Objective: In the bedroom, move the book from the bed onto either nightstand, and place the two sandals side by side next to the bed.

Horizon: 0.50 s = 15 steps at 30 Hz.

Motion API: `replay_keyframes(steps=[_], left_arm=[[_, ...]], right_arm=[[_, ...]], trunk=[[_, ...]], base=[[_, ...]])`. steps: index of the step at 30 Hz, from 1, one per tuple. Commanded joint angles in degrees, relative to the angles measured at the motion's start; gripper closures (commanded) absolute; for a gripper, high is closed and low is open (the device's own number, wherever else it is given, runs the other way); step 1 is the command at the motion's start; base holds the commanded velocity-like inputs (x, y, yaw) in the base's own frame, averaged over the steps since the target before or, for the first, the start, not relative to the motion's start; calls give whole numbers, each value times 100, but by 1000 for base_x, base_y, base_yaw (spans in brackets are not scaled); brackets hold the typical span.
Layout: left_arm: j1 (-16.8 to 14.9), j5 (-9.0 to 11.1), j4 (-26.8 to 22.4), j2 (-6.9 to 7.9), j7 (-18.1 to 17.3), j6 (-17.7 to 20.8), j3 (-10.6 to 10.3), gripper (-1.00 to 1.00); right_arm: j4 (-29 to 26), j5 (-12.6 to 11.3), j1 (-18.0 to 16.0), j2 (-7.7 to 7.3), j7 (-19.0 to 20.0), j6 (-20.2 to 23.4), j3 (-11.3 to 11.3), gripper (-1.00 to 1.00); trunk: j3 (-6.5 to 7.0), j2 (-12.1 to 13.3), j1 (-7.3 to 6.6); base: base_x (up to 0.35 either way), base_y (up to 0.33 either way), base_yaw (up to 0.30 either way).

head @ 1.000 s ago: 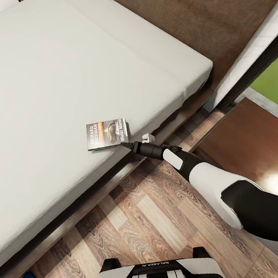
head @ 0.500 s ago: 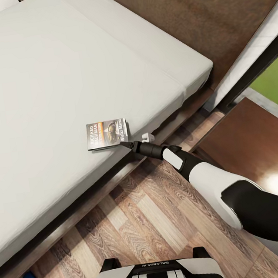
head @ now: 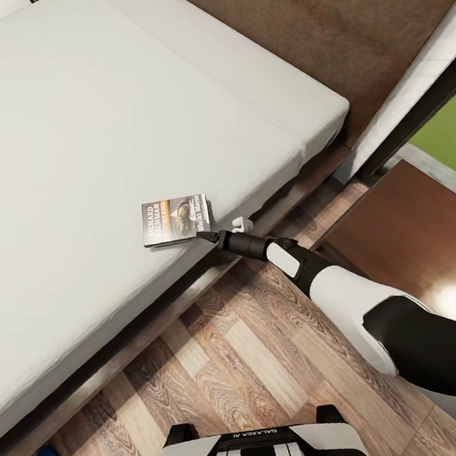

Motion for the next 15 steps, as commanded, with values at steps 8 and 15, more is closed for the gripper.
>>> replay_keyframes(steps=[8,15], left_arm=[[-1,60,0,1,14,-18,-50,-100],[-1,59,0,1,14,-18,-52,-100]], right_arm=[[1,-42,-3,0,7,22,-29,-100],[7,-45,-3,-5,5,-124,-48,-100]], trunk=[[-2,-1,0],[-2,-1,0]], base=[[0,0,0],[0,0,0]])
